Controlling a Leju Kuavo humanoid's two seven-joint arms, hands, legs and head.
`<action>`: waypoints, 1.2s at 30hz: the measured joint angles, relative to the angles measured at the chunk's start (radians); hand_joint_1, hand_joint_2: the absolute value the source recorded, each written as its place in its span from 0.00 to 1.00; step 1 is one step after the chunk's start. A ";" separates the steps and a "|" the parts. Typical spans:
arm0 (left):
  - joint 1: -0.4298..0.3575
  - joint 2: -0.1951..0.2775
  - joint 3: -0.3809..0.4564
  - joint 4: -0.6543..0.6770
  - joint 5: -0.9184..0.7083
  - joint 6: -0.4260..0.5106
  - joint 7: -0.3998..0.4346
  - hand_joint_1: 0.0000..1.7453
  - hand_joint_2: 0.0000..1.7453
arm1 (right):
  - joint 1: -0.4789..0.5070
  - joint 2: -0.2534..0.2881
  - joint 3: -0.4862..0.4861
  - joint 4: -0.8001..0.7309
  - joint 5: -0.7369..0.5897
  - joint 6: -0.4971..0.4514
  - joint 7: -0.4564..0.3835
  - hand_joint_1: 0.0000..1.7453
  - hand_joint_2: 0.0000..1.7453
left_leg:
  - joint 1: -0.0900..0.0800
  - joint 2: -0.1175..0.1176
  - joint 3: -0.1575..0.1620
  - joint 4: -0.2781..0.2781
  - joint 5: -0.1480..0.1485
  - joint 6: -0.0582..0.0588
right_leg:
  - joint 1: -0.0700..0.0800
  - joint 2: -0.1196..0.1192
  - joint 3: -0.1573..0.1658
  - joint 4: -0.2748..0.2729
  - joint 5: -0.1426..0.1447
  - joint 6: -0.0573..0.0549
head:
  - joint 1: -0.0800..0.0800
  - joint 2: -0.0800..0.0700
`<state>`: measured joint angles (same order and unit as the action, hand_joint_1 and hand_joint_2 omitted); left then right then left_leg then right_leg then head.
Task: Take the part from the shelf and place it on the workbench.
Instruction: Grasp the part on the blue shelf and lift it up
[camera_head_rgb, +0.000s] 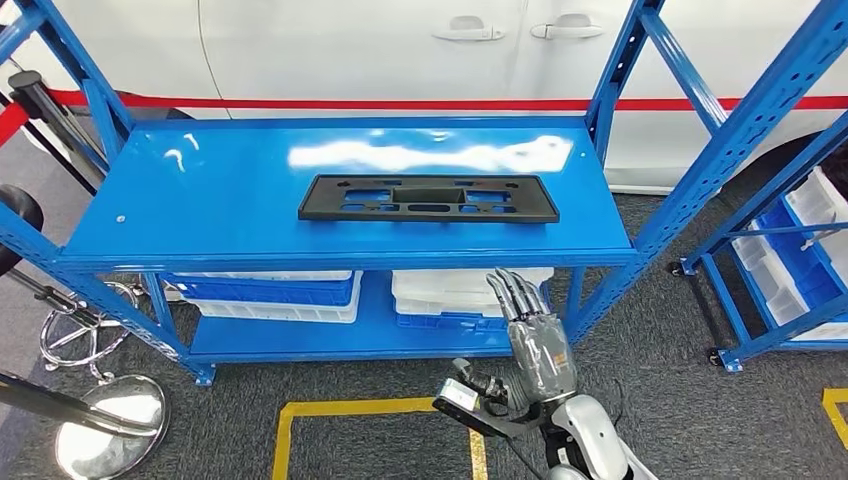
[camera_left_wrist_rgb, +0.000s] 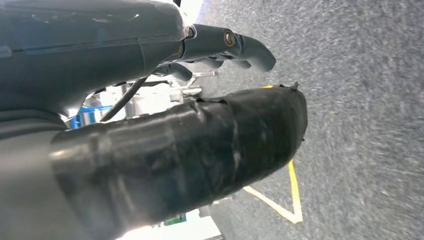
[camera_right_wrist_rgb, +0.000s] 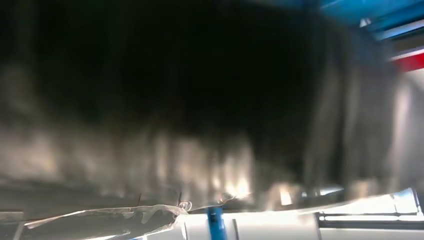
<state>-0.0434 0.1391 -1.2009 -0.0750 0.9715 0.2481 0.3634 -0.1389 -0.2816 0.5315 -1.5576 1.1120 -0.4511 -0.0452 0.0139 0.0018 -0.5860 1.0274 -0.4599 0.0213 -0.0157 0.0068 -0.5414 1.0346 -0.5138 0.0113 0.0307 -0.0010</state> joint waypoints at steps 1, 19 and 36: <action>0.000 -0.001 -0.001 0.000 -0.001 0.000 0.001 0.00 0.00 | -0.006 0.005 0.012 0.003 0.001 -0.001 0.002 0.00 1.00 | 0.001 0.000 0.005 -0.003 -0.002 0.007 | -0.001 -0.001 -0.009 0.025 -0.015 0.004 | 0.000 0.000; -0.004 -0.021 -0.027 -0.001 -0.003 0.001 -0.006 0.00 0.00 | -0.092 0.078 0.106 0.076 0.022 -0.024 0.065 0.00 1.00 | -0.009 -0.001 -0.005 0.150 -0.132 -0.026 | 0.010 -0.008 -0.012 -0.046 0.063 -0.057 | -0.005 0.000; 0.002 -0.021 -0.042 -0.001 0.004 0.000 -0.007 0.00 0.00 | -0.097 0.079 0.109 0.101 0.066 -0.064 0.108 0.00 1.00 | 0.001 -0.003 0.019 -0.002 -0.016 0.021 | 0.001 -0.006 -0.137 0.255 -0.091 0.006 | -0.006 0.000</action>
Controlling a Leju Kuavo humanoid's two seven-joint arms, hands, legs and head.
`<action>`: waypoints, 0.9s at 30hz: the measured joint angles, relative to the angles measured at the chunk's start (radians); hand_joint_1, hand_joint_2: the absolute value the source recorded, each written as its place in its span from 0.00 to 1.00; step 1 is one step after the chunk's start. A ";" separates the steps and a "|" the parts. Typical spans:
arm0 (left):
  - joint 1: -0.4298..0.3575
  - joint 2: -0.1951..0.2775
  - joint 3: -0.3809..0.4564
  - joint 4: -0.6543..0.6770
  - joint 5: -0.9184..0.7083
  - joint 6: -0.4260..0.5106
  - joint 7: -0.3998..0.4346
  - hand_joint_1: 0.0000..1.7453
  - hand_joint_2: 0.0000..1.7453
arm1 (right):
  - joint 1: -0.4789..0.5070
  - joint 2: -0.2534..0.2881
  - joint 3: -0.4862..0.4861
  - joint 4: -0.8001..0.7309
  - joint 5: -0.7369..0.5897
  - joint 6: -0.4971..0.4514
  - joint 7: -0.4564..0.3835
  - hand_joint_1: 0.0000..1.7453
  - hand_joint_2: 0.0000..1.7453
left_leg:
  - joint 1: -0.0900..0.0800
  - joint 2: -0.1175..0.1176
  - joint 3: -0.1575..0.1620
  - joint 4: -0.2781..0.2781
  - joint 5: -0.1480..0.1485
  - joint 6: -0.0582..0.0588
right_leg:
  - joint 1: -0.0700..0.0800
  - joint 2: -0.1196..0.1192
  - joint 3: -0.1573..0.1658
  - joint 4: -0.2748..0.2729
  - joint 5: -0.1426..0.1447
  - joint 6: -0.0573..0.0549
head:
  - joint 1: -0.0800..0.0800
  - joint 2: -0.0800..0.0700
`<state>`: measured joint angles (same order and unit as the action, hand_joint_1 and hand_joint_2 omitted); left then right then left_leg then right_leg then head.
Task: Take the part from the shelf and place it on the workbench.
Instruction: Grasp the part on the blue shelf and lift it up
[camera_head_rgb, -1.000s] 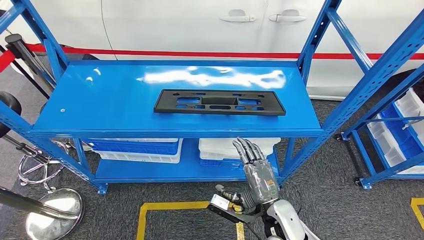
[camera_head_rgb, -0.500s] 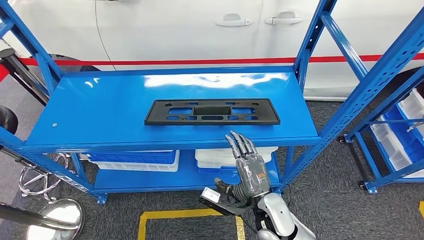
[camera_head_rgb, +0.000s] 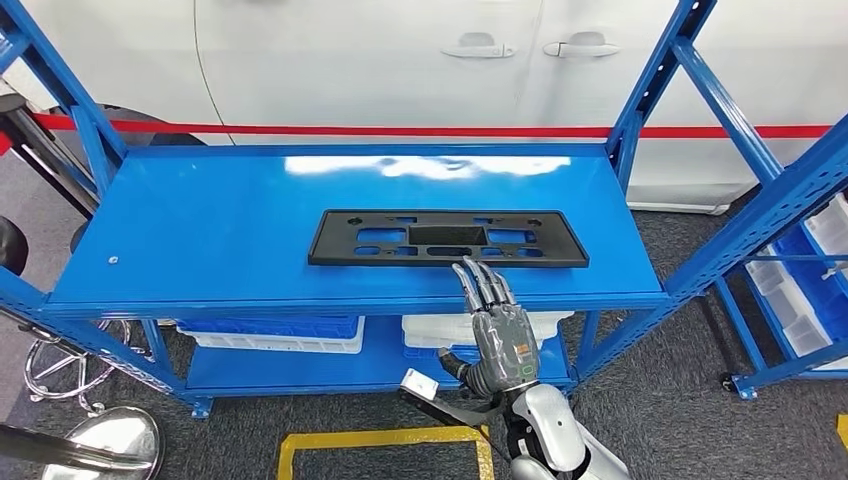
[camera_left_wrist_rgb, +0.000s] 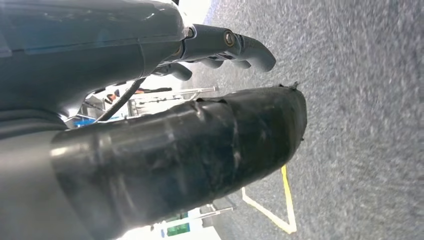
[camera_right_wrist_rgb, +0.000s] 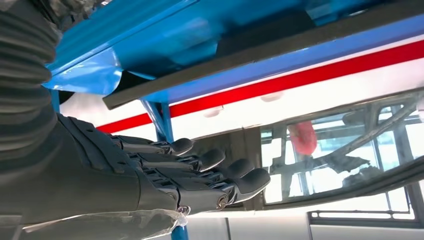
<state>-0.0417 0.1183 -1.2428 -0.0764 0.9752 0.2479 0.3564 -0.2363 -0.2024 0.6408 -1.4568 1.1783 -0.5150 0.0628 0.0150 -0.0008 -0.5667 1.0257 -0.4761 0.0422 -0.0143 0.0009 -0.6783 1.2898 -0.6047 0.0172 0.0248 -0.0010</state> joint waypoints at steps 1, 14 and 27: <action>0.000 0.000 -0.003 0.000 0.001 -0.001 0.000 0.00 0.00 | 0.006 -0.007 -0.008 0.001 0.003 -0.005 0.004 0.00 1.00 | -0.001 -0.001 0.007 0.000 -0.006 0.000 | 0.000 0.000 -0.017 0.006 0.020 -0.001 | 0.000 0.000; -0.004 0.004 -0.032 0.000 0.009 -0.014 -0.014 0.00 0.00 | 0.021 -0.089 -0.238 -0.006 -0.062 -0.026 -0.041 0.00 1.00 | -0.003 0.001 -0.062 0.203 -0.129 -0.049 | 0.003 -0.002 0.109 -0.281 0.145 -0.054 | -0.001 0.000; -0.004 0.011 -0.042 0.000 0.015 -0.017 -0.015 0.00 0.00 | 0.043 -0.091 -0.271 0.005 -0.043 -0.016 -0.052 0.00 1.00 | 0.001 -0.001 -0.017 -0.005 0.019 -0.007 | 0.004 0.002 0.123 -0.198 0.045 -0.005 | 0.000 0.000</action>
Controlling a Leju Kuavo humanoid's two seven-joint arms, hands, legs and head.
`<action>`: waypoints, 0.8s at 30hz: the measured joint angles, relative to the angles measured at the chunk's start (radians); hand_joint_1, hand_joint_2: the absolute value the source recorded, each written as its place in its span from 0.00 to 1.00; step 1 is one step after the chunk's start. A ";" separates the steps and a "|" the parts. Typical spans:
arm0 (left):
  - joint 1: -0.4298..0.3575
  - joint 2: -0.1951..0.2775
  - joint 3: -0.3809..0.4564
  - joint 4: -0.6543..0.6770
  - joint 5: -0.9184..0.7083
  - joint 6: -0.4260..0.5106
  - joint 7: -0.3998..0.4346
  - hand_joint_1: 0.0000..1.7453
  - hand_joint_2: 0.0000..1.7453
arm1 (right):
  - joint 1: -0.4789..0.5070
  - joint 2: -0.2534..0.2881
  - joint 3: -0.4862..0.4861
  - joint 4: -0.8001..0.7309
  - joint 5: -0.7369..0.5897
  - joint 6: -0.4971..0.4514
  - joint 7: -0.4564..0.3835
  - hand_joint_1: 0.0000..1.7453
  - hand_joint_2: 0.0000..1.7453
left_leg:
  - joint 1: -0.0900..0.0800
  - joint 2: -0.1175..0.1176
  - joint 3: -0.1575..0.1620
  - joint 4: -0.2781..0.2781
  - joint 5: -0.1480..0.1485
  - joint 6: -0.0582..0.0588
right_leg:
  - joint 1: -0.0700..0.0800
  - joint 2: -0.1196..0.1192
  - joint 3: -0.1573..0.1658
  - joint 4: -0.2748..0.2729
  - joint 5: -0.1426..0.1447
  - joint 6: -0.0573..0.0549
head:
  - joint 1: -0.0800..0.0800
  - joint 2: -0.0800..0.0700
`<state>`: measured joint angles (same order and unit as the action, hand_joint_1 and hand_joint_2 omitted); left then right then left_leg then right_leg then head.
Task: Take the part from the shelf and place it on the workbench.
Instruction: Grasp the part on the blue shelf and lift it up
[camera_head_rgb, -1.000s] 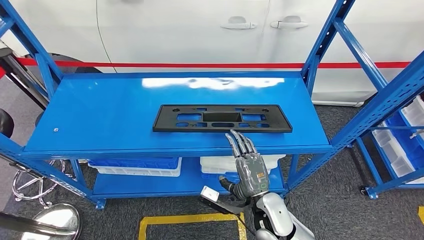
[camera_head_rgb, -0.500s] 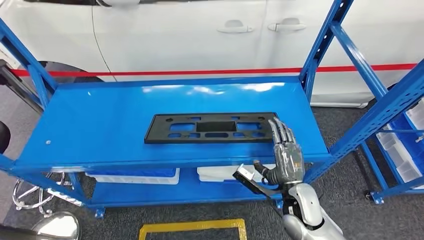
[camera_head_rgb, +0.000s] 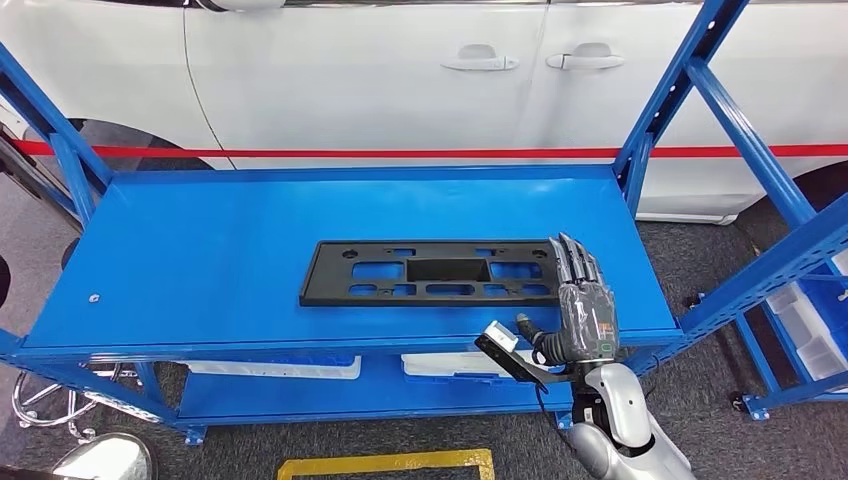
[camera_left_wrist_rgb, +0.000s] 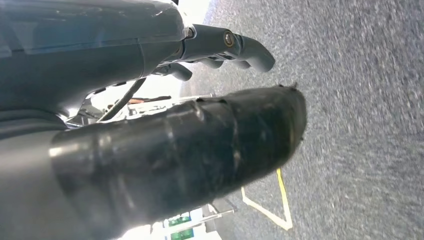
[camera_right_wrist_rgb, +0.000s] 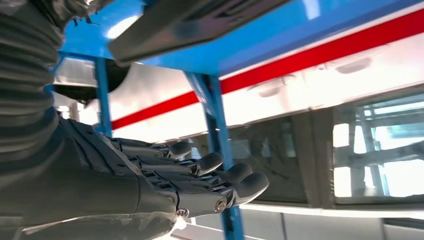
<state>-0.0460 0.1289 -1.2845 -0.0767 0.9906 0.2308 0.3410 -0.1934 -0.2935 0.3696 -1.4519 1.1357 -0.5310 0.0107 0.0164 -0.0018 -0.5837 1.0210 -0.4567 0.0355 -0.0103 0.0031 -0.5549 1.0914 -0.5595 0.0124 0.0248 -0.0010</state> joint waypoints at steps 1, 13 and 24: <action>0.001 0.000 0.000 0.000 0.000 0.000 0.000 0.00 0.00 | 0.002 0.000 0.000 0.002 0.000 0.000 0.000 0.00 1.00 | 0.000 0.001 0.005 -0.001 -0.004 0.005 | -0.002 -0.001 -0.034 0.064 -0.026 0.004 | 0.000 0.000; -0.003 0.000 -0.006 0.000 0.001 -0.001 0.000 0.00 0.00 | 0.017 -0.002 -0.001 0.018 0.005 0.000 0.000 0.00 1.00 | -0.005 -0.002 0.069 -0.007 -0.066 -0.027 | 0.007 -0.001 -0.052 -0.055 0.106 -0.030 | 0.000 0.000; -0.004 0.000 -0.018 0.000 0.004 0.005 -0.015 0.00 0.00 | 0.031 0.004 0.049 0.066 0.119 0.044 0.008 0.00 1.00 | -0.008 -0.001 -0.036 0.050 0.016 -0.030 | 0.005 0.001 0.021 -0.068 0.056 -0.041 | -0.003 0.000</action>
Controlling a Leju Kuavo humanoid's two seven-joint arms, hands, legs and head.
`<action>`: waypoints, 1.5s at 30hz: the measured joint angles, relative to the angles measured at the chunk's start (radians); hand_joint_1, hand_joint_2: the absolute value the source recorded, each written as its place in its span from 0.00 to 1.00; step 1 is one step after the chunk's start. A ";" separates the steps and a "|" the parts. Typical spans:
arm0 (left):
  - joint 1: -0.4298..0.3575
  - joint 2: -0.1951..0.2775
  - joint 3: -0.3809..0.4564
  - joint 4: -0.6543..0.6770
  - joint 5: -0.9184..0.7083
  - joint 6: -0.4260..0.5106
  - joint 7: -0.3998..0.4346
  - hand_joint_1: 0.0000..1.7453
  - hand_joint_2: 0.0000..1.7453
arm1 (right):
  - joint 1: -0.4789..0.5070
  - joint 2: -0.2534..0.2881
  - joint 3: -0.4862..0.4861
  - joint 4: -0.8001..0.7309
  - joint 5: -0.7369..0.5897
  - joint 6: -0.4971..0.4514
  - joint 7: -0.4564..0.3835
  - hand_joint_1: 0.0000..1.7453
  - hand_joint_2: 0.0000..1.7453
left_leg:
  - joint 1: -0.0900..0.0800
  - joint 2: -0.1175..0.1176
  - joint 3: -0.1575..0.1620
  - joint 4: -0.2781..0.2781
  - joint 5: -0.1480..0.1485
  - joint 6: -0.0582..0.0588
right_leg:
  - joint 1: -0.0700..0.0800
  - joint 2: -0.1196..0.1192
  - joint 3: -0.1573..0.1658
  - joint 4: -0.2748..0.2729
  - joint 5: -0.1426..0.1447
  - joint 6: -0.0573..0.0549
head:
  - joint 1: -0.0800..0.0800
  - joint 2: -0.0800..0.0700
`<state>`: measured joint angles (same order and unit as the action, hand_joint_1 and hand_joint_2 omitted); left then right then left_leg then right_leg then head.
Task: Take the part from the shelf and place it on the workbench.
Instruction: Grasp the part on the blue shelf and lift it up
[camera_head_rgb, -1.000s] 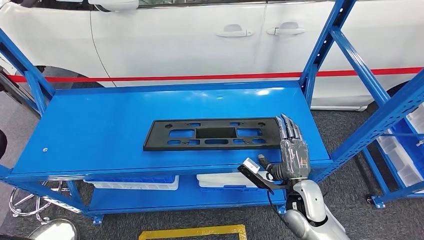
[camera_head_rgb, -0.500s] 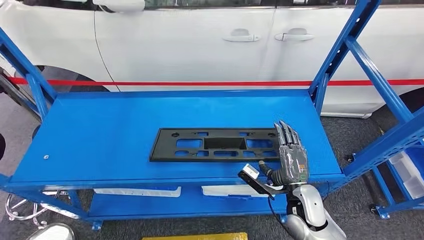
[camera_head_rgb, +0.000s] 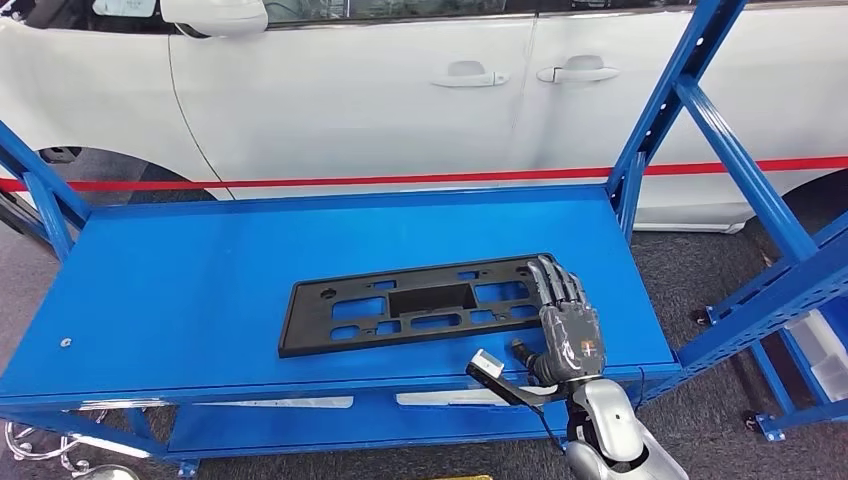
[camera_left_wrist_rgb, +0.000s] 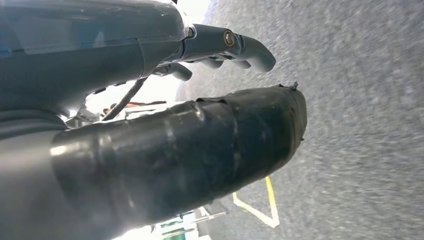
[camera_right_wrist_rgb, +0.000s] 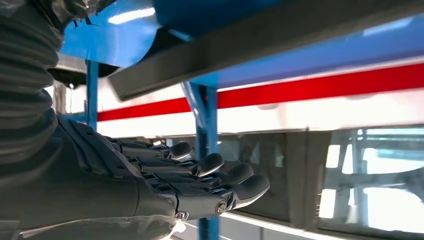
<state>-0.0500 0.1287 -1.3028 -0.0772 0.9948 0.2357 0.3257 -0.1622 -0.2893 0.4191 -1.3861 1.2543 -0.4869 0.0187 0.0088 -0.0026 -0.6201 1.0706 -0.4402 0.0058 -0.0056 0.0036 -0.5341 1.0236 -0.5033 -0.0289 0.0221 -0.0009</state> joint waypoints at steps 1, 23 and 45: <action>-0.002 -0.001 0.000 0.000 0.000 0.002 -0.001 0.00 0.00 | 0.001 0.000 0.009 0.010 0.011 0.011 0.002 0.00 1.00 | 0.000 -0.001 0.011 -0.031 0.008 0.002 | 0.003 0.000 -0.001 0.003 -0.004 0.003 | 0.000 0.000; -0.012 -0.008 -0.024 -0.002 0.022 -0.003 -0.016 0.00 0.00 | -0.115 -0.008 0.141 0.160 0.054 0.035 0.051 0.00 1.00 | -0.002 0.002 0.033 -0.049 -0.005 0.016 | 0.006 0.002 0.017 -0.012 -0.004 0.018 | 0.000 0.000; -0.025 -0.009 -0.074 -0.003 0.010 -0.022 -0.039 0.00 0.00 | -0.285 0.047 0.074 0.449 0.060 -0.005 0.077 1.00 1.00 | -0.002 0.001 0.031 -0.049 -0.004 0.014 | 0.006 0.002 0.014 -0.010 -0.005 0.018 | 0.000 0.000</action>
<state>-0.0746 0.1202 -1.3766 -0.0805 1.0045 0.2137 0.2871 -0.4468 -0.2427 0.4933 -0.9367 1.3144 -0.4915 0.0956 0.0066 -0.0017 -0.5888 1.0217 -0.4445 0.0202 0.0007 0.0053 -0.5200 1.0139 -0.5084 -0.0113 0.0225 -0.0009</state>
